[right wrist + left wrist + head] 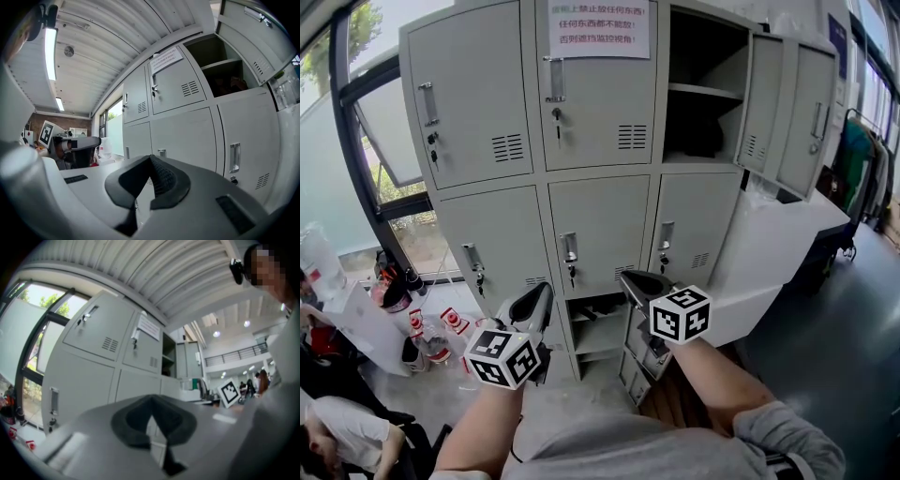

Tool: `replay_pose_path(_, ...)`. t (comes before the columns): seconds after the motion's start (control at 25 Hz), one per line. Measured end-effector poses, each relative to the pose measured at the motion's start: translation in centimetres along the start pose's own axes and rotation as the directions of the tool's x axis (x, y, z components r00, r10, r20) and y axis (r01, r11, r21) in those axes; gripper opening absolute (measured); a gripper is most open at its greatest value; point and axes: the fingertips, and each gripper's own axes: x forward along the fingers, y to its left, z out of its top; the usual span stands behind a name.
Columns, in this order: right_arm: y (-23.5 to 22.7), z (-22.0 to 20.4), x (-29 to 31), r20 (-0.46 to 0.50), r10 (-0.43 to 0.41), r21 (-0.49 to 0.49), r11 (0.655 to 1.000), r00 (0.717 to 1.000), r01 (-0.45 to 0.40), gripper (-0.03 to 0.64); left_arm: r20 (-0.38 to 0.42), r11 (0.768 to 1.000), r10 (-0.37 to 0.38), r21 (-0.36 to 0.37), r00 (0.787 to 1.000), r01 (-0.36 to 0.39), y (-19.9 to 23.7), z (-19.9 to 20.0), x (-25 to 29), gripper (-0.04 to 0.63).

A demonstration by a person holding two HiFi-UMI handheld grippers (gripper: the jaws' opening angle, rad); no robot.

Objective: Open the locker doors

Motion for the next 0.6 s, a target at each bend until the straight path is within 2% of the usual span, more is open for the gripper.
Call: replay_pose_path(0.6, 0.00, -0.35, -0.19, -0.013, -0.002, -0.016, 1.000, 1.000, 0.002, 0.006, 0.003, 1.000, -0.013, -0.003, 1.000, 0.013, -0.63, 0.29, -0.16, 0.005)
